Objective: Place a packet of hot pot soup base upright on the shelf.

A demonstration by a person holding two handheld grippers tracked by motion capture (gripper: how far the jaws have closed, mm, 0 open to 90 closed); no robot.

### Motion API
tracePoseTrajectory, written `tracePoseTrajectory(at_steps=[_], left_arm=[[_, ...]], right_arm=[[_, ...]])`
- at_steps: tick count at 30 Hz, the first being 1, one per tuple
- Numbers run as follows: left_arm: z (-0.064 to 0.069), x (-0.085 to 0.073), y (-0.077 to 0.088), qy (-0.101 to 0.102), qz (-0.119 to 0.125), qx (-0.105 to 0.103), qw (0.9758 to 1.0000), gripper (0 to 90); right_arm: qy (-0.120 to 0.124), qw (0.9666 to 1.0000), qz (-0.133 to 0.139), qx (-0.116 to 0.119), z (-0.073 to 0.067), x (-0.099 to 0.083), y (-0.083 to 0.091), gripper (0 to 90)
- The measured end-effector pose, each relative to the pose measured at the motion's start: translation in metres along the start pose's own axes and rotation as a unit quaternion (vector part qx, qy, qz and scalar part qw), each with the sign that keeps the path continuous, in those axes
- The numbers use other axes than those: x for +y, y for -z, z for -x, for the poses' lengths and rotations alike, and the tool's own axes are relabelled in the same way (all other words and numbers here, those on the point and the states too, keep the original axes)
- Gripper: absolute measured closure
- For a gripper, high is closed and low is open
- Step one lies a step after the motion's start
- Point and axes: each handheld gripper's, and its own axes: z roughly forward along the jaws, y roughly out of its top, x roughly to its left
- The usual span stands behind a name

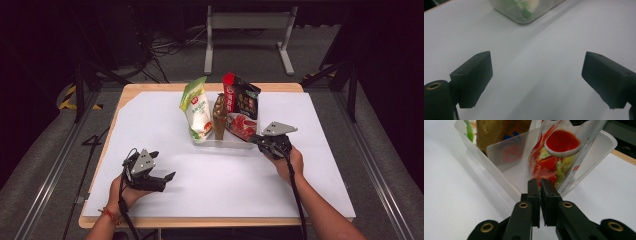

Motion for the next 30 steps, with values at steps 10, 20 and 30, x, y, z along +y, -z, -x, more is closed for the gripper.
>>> tracePoseTrajectory(at_steps=[10,20,30], left_arm=[[-0.001,0.0,0.001,-0.001,-0.001,0.001,1.0,10.6],[-0.001,0.0,0.0,-0.002,-0.001,0.002,1.0,10.6],[0.0,0.0,0.0,-0.006,-0.004,0.003,1.0,10.6]], right_arm=[[0.011,0.9996,0.021,0.015,0.001,0.0,0.017,80.1],[0.022,0.9986,0.037,0.03,0.003,-0.003,0.036,74.3],[0.041,0.9978,0.037,0.036,0.001,-0.011,0.05,66.6]])
